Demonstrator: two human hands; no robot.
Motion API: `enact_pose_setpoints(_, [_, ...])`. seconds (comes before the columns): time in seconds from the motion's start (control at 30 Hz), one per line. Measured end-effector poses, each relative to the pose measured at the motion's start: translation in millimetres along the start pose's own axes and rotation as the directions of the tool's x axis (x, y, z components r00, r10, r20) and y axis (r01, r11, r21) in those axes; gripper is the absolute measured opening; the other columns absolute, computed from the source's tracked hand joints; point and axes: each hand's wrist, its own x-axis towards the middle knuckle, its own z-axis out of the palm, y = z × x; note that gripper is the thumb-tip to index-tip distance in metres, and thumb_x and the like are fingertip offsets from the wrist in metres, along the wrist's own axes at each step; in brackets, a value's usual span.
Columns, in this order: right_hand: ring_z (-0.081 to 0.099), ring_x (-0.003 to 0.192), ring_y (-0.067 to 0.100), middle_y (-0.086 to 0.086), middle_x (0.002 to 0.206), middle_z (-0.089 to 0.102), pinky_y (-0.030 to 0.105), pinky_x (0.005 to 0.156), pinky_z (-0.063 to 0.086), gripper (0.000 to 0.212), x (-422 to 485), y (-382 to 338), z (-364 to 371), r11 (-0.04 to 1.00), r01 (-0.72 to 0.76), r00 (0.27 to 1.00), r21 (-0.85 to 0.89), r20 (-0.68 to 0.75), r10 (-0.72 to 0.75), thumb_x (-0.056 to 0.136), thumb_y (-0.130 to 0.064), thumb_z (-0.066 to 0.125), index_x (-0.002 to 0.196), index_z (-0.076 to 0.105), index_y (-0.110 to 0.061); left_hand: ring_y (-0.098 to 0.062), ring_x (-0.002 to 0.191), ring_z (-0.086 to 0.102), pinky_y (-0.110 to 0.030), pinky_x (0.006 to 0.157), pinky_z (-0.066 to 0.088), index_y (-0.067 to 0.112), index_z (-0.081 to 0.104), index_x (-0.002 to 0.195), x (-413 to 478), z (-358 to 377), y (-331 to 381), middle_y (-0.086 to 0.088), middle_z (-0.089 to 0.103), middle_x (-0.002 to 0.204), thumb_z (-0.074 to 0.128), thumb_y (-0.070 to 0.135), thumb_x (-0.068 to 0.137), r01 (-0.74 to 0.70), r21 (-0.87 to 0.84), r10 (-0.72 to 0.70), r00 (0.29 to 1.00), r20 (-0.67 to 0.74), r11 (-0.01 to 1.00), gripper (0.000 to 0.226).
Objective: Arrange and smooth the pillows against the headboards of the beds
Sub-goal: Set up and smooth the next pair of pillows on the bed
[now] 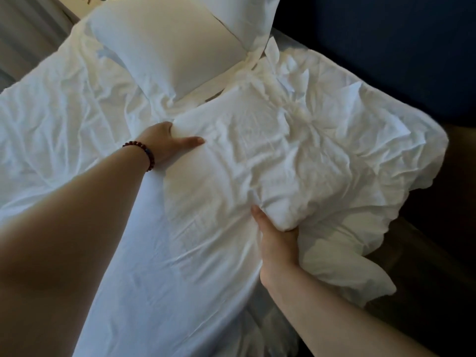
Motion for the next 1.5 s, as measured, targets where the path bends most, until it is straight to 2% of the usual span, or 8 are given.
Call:
enact_pose_setpoints(0.2, [0.067, 0.104, 0.009, -0.012, 0.112, 0.07, 0.04, 0.097, 0.051, 0.093, -15, -20, -8, 1.0, 0.027, 0.991, 0.011, 0.13, -0.028, 0.036, -0.053, 0.093, 0.121, 0.06, -0.032, -0.018, 0.084, 0.058, -0.034, 0.072, 0.042, 0.018, 0.058, 0.1, -43, -28, -2, 0.003, 0.062, 0.092, 0.069, 0.071, 0.067, -0.088, -0.107, 0.068, 0.982, -0.178, 0.99, 0.063])
enact_pose_setpoints(0.47, [0.066, 0.103, 0.008, -0.015, 0.11, 0.069, 0.039, 0.098, 0.05, 0.079, -47, -90, -31, 0.967, 0.248, 0.921, -0.048, 0.322, -0.22, 0.054, -0.048, 0.09, 0.124, 0.056, -0.033, -0.025, 0.097, 0.058, -0.041, 0.082, 0.049, 0.021, 0.051, 0.114, -132, -72, 23, 0.0, 0.061, 0.107, 0.06, 0.087, 0.047, -0.173, -0.178, 0.085, 0.906, -0.414, 0.969, 0.094])
enact_pose_setpoints(0.6, [0.055, 0.115, 0.009, -0.019, 0.128, 0.05, 0.032, 0.099, 0.043, 0.117, -66, -114, -51, 0.872, 0.466, 0.87, -0.15, 0.255, -0.421, 0.058, -0.053, 0.086, 0.15, 0.014, -0.04, -0.029, 0.126, 0.046, -0.043, 0.106, 0.037, 0.041, 0.015, 0.149, -171, -64, 44, -0.007, 0.045, 0.145, 0.062, 0.079, 0.063, -0.291, -0.117, 0.21, 0.867, -0.451, 0.95, 0.105])
enact_pose_setpoints(0.73, [0.044, 0.119, 0.006, -0.017, 0.129, 0.033, 0.025, 0.097, 0.037, 0.121, -83, -124, -85, 0.785, 0.603, 0.788, -0.143, 0.26, -0.558, 0.068, -0.051, 0.082, 0.148, -0.009, -0.051, -0.028, 0.117, 0.049, -0.038, 0.098, 0.039, 0.047, 0.02, 0.147, -207, -49, 62, -0.007, 0.05, 0.132, 0.057, 0.078, 0.064, -0.346, -0.038, 0.291, 0.841, -0.456, 0.938, 0.096])
enact_pose_setpoints(0.93, [0.023, 0.136, -0.004, -0.028, 0.143, 0.017, 0.025, 0.113, 0.026, 0.102, -100, -150, -115, 0.636, 0.771, 0.605, -0.03, 0.344, -0.718, 0.075, -0.051, 0.074, 0.144, -0.001, -0.061, -0.03, 0.113, 0.051, -0.042, 0.1, 0.041, 0.05, 0.026, 0.144, -236, -58, 94, -0.006, 0.051, 0.124, 0.058, 0.083, 0.06, -0.404, -0.028, 0.327, 0.778, -0.536, 0.914, 0.096])
enact_pose_setpoints(1.17, [0.042, 0.12, -0.01, -0.018, 0.139, 0.037, 0.017, 0.096, 0.034, 0.082, -89, -237, -139, 0.513, 0.858, 0.48, 0.0, 0.352, -0.803, 0.071, -0.05, 0.079, 0.137, 0.031, -0.06, -0.03, 0.116, 0.053, -0.039, 0.099, 0.04, 0.042, 0.036, 0.142, -254, -65, 149, -0.01, 0.053, 0.127, 0.07, 0.07, 0.06, -0.456, -0.131, 0.256, 0.689, -0.678, 0.881, 0.093])
enact_pose_setpoints(1.33, [0.043, 0.13, 0.002, -0.01, 0.142, 0.041, 0.035, 0.11, 0.039, 0.083, -56, -307, -169, 0.403, 0.915, 0.388, -0.032, 0.347, -0.854, 0.065, -0.055, 0.08, 0.135, 0.037, -0.058, -0.027, 0.121, 0.049, -0.034, 0.101, 0.037, 0.036, 0.037, 0.144, -256, -41, 215, -0.01, 0.052, 0.131, 0.076, 0.059, 0.065, -0.519, -0.216, 0.215, 0.646, -0.733, 0.827, 0.091])
enact_pose_setpoints(1.5, [0.041, 0.131, -0.006, -0.007, 0.145, 0.04, 0.029, 0.111, 0.037, 0.082, -20, -366, -204, 0.351, 0.936, 0.331, -0.001, 0.329, -0.884, 0.064, -0.054, 0.079, 0.135, 0.038, -0.057, -0.029, 0.123, 0.049, -0.038, 0.101, 0.039, 0.036, 0.036, 0.144, -243, -26, 288, -0.01, 0.052, 0.132, 0.068, 0.068, 0.059, -0.543, -0.219, 0.211, 0.62, -0.756, 0.811, 0.097])
